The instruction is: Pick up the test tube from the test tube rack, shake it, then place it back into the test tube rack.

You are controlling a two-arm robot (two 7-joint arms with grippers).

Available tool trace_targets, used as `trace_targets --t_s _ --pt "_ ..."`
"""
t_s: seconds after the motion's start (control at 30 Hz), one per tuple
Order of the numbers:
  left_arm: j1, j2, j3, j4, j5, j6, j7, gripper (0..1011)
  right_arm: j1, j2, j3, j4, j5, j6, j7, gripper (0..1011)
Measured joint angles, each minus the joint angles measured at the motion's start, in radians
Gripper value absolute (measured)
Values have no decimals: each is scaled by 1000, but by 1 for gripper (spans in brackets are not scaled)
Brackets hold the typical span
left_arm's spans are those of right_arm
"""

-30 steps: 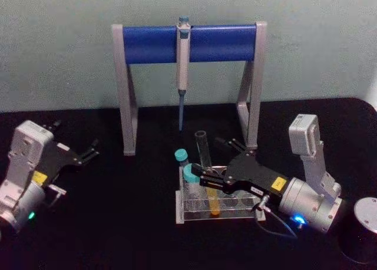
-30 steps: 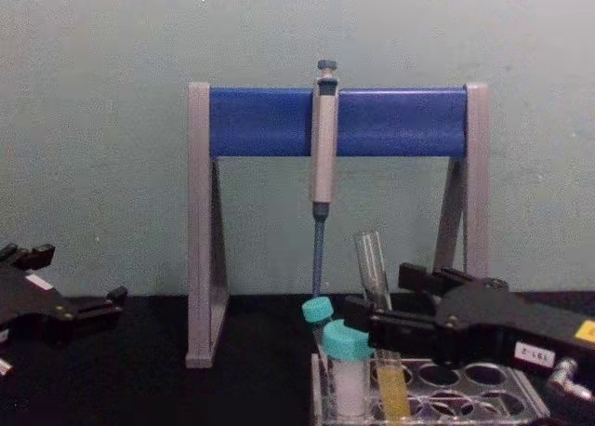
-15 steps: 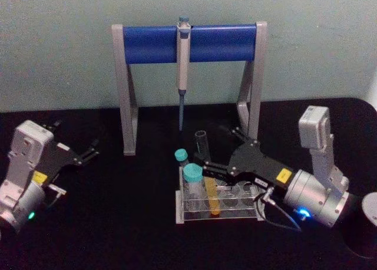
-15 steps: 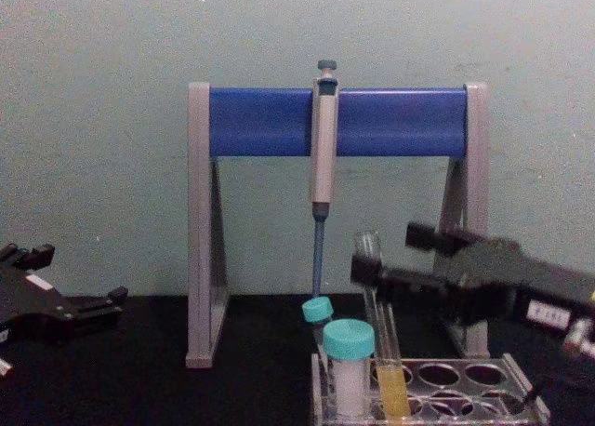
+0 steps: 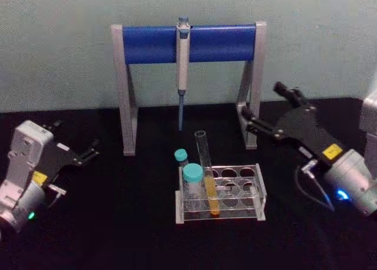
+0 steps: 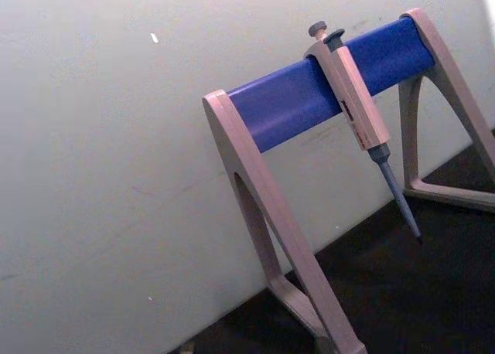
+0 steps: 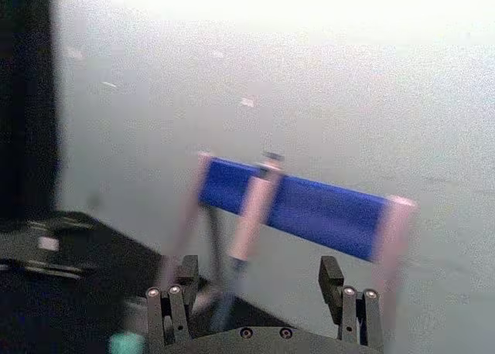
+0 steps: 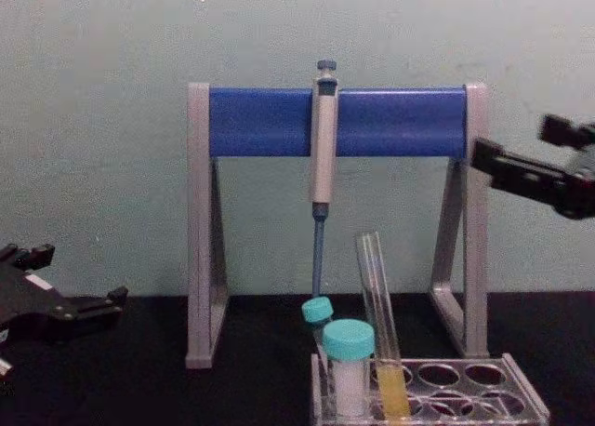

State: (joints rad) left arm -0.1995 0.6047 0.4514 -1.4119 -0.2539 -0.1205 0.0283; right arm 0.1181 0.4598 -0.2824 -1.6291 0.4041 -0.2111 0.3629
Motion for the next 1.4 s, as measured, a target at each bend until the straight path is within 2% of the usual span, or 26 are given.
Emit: trace_targets --t_s 0.03,0.07,0.17,0.4,0.6,0.93,1.4 --pt "0 0 0 0 0 0 0 1001 -13 -3 14 -3 -34 1 -42 1000" --pt "0 0 0 0 0 0 0 1001 -13 -3 14 -3 -34 1 -42 1000" --pt "0 0 0 0 0 0 0 1001 -39 -12 37 2 -116 24 -135 1000" --pt "0 0 0 0 0 0 0 1001 -63 -52 59 61 -186 92 -235 1000" --pt "0 0 0 0 0 0 0 1001 -68 -89 69 128 -215 127 -272 1000" --pt "0 0 0 0 0 0 0 1001 -65 -140 78 217 -225 149 -273 1000" --pt "0 0 0 0 0 0 0 1001 -55 -179 90 274 -235 156 -226 1000"
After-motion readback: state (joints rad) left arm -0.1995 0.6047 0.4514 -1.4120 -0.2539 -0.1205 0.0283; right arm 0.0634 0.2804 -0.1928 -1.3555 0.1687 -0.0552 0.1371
